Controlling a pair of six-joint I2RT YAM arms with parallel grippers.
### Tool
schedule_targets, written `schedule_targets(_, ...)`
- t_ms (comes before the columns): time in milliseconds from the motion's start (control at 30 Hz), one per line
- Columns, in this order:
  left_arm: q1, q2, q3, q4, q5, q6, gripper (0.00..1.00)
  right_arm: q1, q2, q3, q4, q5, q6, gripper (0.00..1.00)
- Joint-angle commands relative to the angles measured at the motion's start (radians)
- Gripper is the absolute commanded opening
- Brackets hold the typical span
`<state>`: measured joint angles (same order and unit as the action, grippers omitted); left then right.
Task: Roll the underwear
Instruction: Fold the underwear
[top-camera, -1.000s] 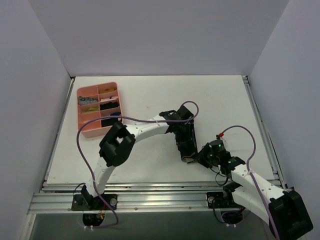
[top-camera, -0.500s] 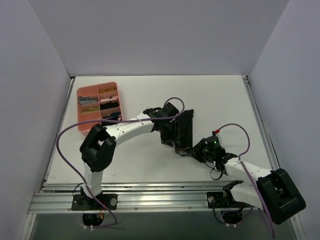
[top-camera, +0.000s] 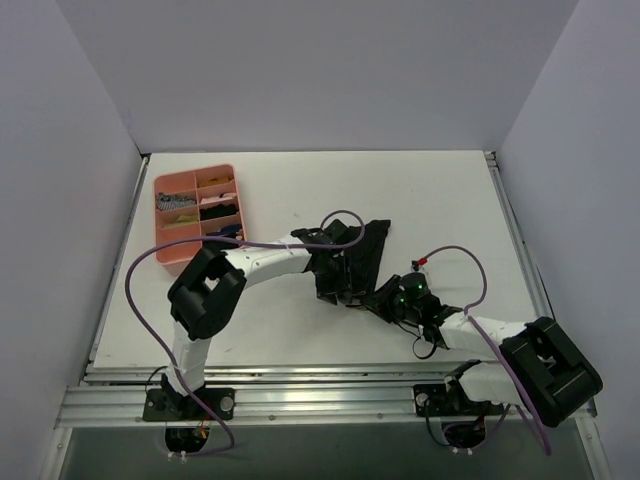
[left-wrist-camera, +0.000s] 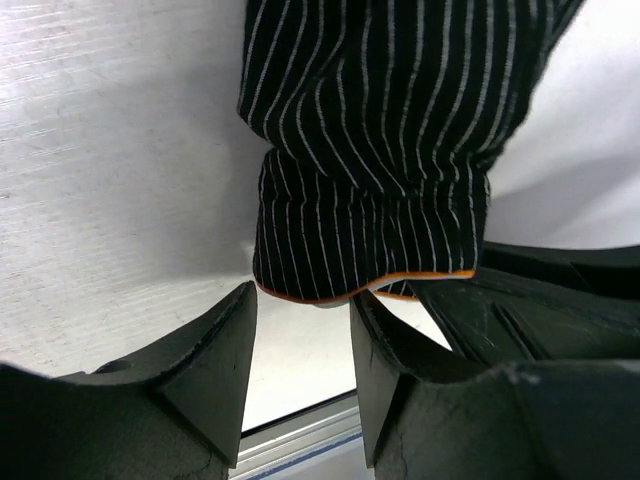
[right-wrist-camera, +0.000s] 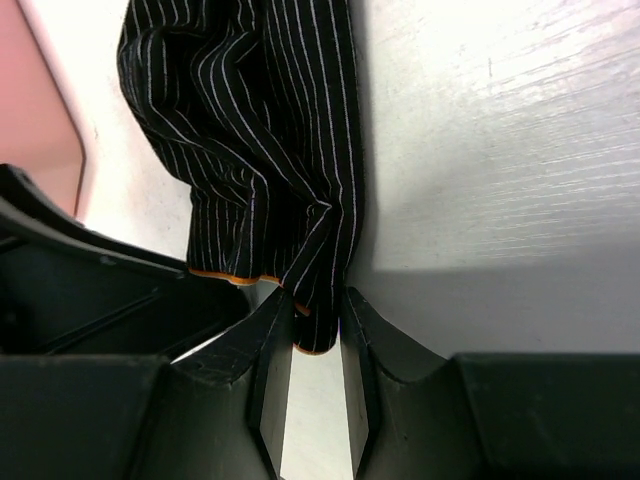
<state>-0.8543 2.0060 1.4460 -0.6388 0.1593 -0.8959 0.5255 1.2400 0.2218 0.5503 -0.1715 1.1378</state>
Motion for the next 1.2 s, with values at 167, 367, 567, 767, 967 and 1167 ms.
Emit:
schedule_targets(167, -0.011, -0.114, -0.012, 0.022, -0.15, -0.058, 0.48, 0.011, 0.012, -0.01, 0.059, 0.026, 0.016, 0.22)
schedule_targets(367, -0.014, -0.116, 0.036, 0.119, -0.123, 0.0, 0.47, 0.014, 0.024, -0.018, 0.091, 0.021, 0.017, 0.22)
schedule_targets(567, -0.051, -0.078, 0.056, 0.142, -0.083, 0.031, 0.47, 0.016, 0.052, -0.006, 0.109, 0.018, 0.022, 0.22)
schedule_targets(767, -0.068, -0.02, 0.05, 0.175, -0.061, 0.035, 0.43, 0.022, 0.036, -0.019, 0.112, 0.024, 0.025, 0.23)
schedule_targets(967, -0.094, 0.036, 0.06, 0.177, -0.063, 0.034, 0.41, 0.025, 0.044, -0.029, 0.129, 0.024, 0.023, 0.23)
schedule_targets(1167, -0.097, 0.056, 0.056, 0.177, -0.069, 0.026, 0.27, 0.036, 0.049, -0.029, 0.131, 0.021, 0.022, 0.23)
